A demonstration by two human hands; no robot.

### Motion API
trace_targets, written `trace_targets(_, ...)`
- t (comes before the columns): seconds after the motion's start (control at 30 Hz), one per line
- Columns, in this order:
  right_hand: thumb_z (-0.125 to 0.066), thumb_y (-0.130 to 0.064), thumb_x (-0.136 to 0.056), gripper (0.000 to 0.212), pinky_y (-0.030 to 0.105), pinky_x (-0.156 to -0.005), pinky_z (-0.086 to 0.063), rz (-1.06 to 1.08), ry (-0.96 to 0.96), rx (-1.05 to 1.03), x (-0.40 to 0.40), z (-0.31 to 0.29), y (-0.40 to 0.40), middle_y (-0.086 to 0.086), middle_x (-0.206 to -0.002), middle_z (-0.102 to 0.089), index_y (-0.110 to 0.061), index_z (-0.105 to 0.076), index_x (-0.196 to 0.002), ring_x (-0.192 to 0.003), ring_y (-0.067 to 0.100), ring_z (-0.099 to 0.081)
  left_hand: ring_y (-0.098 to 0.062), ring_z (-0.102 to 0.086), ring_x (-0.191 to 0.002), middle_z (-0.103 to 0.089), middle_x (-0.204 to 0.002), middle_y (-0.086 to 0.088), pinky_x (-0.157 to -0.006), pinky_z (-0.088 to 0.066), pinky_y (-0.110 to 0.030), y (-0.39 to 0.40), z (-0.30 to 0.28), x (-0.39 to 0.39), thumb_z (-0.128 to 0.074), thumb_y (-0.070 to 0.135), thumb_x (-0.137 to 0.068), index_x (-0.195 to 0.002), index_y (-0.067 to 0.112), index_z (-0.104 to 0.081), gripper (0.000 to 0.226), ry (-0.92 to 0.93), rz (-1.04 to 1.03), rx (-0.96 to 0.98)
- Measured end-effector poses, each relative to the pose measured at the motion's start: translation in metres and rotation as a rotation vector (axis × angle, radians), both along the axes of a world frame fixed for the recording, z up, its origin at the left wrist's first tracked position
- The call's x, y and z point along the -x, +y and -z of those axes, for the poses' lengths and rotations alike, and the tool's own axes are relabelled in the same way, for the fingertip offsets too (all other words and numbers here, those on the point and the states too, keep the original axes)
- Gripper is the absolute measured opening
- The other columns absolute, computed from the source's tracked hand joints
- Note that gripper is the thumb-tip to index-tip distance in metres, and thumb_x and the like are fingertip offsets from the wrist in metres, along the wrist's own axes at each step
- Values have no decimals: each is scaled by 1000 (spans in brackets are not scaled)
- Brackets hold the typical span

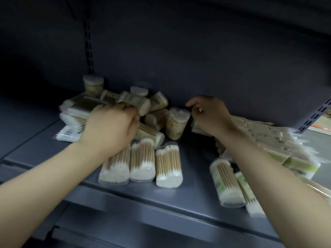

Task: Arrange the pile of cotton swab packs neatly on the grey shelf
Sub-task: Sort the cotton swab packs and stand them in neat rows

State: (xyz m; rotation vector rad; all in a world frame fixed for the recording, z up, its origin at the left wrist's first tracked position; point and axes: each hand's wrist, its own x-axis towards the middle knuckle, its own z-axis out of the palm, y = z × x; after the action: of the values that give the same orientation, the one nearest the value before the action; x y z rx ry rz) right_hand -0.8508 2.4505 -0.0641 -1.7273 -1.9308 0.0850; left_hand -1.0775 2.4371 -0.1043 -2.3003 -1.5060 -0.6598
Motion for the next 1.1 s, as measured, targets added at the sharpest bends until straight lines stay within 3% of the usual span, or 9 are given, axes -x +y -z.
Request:
trace_targets(0.1,-39,-9,-89,32,23,-84,-44,-32,19,10,22,-2,0,-1,-111,-64,-20,-64,-105,-100,13,-58,-33,-55,-49,-58,-60,-13,-47,-30,-25,-7,4,21,-36,29,-75,-69,6,-61,35,-55,-14,27)
trace_targets(0.2,-42,-9,-88,29,16,-72,-37,-60,22,-5,42,1,3,-4,-103,-65,-21,-65,-101,-89,9,-57,-31,-54,-48,-57,-60,-10,-47,-26,-22,-13,7,40,-37,31,-75,-63,9,-58,33,-62,-50,51)
trace_targets(0.37,-47,-10,-89,24,12,-66,-34,-135,50,18,69,5,10,-11,-93,-55,-24,-63,-100,-83,1,-48,-29,-53,-49,-52,-56,-4,-45,-37,-27,-18,15,65,-39,40,-72,-55,13,-56,37,-64,-46,78)
trace_targets(0.6,-50,-12,-88,23,1,-67,-35,-248,96,-2,105,6,25,-7,-99,-62,-19,-64,-105,-87,0,-53,-26,-55,-48,-53,-56,0,-44,-31,-23,-14,28,90,-39,38,-71,-58,14,-60,34,-61,-73,70)
trace_targets(0.73,-53,-18,-89,29,11,-77,-34,-330,94,46,126,5,32,-5,-112,-61,-19,-60,-117,-97,1,-50,-28,-55,-50,-56,-59,-2,-41,-39,-28,-7,33,100,-53,25,-66,-62,12,-62,16,-69,-120,83)
trace_targets(0.87,-57,-24,-88,34,24,-90,-37,-399,-32,70,148,4,47,3,-121,-58,-15,-58,-120,-110,16,-52,-29,-55,-51,-57,-62,-5,-43,-40,-28,5,34,112,-42,25,-67,-65,12,-63,25,-56,-178,60)
trace_targets(0.93,-60,-27,-86,35,30,-91,-38,-434,-119,108,158,5,57,7,-119,-57,-14,-59,-119,-110,20,-53,-32,-56,-53,-58,-63,-8,-45,-40,-29,10,33,116,-51,20,-66,-67,10,-65,17,-83,-213,75)
trace_targets(1.0,-63,-30,-84,37,32,-88,-42,-480,-179,182,167,6,66,7,-114,-59,-13,-59,-117,-105,20,-54,-33,-56,-56,-59,-65,-10,-47,-36,-28,14,33,119,-65,14,-65,-70,9,-67,7,-104,-249,92)
trace_targets(1.1,-68,-32,-79,29,28,-69,-41,-536,-195,277,175,11,75,0,-89,-59,-11,-63,-99,-87,16,-57,-33,-55,-57,-58,-66,-10,-49,-31,-27,18,35,125,-70,11,-65,-68,8,-65,7,-91,-292,103)
